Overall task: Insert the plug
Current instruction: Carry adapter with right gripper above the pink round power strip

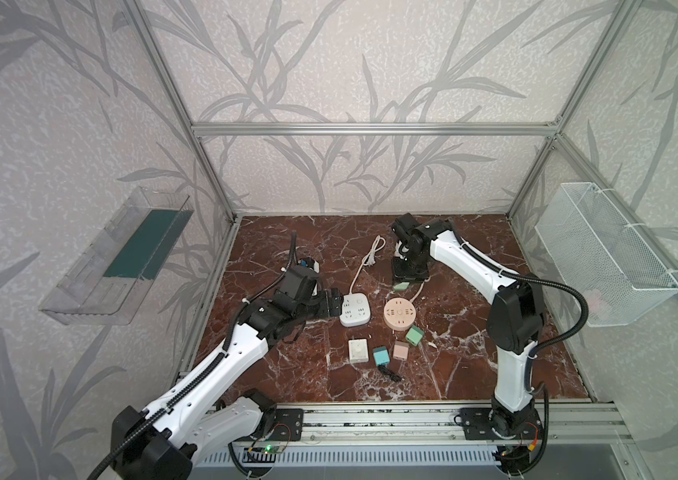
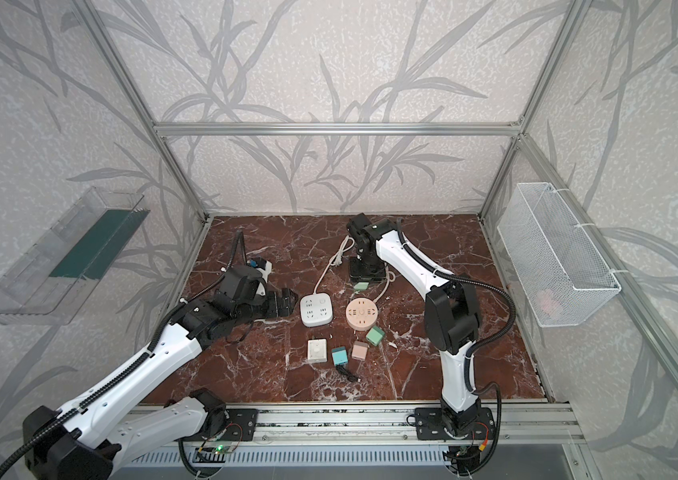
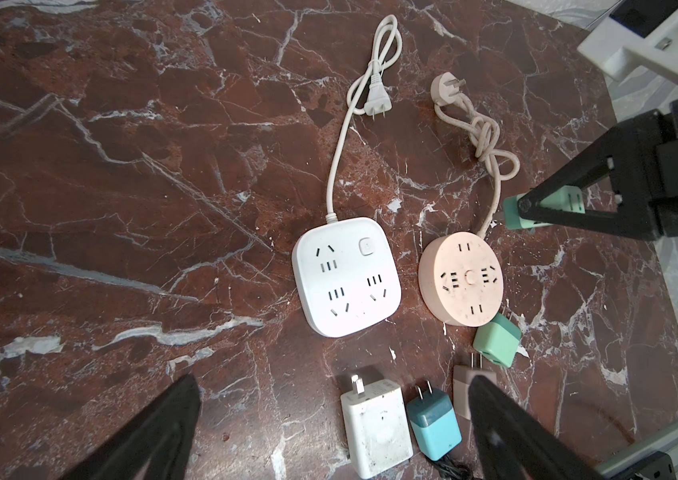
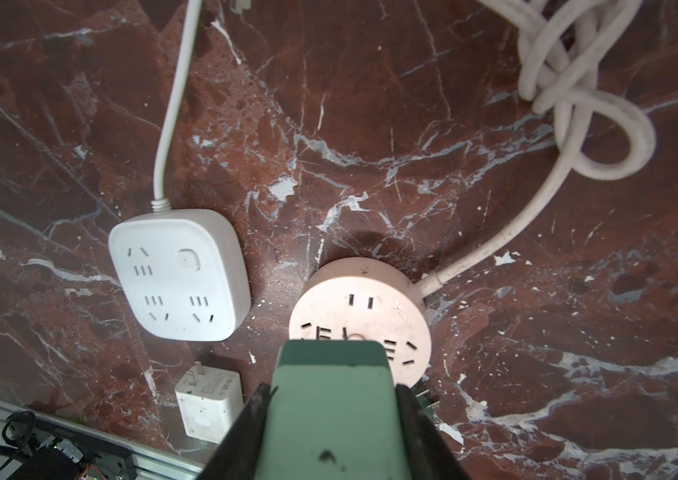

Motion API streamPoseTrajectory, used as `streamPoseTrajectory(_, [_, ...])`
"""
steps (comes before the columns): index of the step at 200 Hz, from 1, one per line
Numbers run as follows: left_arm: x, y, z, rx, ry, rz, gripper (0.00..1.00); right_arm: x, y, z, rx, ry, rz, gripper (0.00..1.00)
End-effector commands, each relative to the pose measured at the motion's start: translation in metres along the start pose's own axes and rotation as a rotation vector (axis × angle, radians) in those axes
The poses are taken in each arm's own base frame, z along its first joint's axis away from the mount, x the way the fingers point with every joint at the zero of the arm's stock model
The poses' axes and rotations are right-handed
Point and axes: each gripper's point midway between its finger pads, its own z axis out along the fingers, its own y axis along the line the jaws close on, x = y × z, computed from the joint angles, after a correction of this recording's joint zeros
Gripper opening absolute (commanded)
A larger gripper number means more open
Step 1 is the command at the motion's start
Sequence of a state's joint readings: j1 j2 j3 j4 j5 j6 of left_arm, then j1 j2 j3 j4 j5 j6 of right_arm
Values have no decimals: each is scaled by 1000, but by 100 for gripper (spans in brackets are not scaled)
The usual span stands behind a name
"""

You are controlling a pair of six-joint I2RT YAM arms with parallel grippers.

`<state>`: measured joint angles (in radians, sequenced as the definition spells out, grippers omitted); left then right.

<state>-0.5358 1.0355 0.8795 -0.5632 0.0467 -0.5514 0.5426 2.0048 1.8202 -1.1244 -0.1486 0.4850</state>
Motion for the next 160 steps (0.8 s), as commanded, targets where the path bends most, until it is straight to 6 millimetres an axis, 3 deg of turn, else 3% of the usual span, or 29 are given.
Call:
streamPoseTrajectory(1, [0,-3,2,16,-1,-6,97,2,-4,-1,40,14,19,0])
streamPoseTrajectory(160, [8,-7,9,41,28,0,96,22,-16,36,80,105,21,0])
